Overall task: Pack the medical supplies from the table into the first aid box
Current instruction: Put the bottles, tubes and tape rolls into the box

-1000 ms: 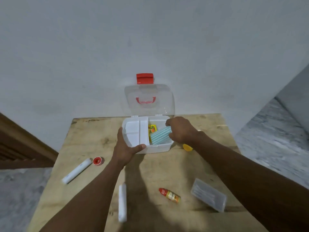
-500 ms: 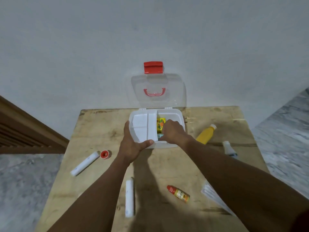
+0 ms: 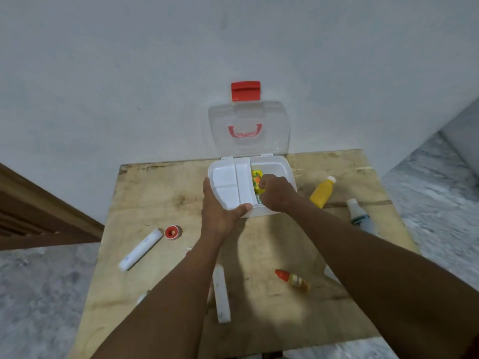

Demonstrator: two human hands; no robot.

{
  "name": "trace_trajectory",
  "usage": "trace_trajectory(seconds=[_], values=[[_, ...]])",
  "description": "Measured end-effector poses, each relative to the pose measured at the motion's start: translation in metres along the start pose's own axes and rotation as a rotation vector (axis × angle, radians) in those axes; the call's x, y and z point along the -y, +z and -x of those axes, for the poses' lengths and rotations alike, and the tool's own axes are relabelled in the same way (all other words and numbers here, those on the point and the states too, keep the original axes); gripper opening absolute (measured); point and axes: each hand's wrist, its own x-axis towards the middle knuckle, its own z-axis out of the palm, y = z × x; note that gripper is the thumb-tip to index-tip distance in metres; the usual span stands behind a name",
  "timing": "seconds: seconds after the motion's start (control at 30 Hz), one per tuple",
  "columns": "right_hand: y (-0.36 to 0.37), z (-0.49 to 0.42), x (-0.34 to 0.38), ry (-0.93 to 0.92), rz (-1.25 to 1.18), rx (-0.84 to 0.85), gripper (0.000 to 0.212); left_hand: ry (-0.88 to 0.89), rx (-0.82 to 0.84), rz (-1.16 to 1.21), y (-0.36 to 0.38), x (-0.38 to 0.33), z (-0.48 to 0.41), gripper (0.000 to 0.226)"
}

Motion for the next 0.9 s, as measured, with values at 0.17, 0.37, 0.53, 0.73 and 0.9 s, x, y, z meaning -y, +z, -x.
trace_trajectory(seconds=[0.17,0.37,0.53,0.73,0.9], values=[[0.002,0.024,-0.001,-0.007,-0.032,-0.151,0.029,-0.02,-0.001,-0.019,0.0,0.003,-0.001,0.106],[-0.009,0.065,-0.019,-0.058,-0.058,-0.271,0.031,-0.038,0.017,-0.031,0.0,0.002,-0.002,0.107],[-0.01,0.103,-0.059,-0.016,-0.001,-0.222,0.031,-0.058,0.028,-0.026,-0.001,0.005,-0.002,0.113],[0.005,0.147,-0.12,0.067,0.146,-0.068,0.039,-0.045,0.014,-0.023,0.003,0.005,0.0,0.11],[0.016,0.17,-0.152,0.124,0.237,0.007,0.056,-0.06,0.022,-0.032,0.002,0.01,-0.005,0.114]])
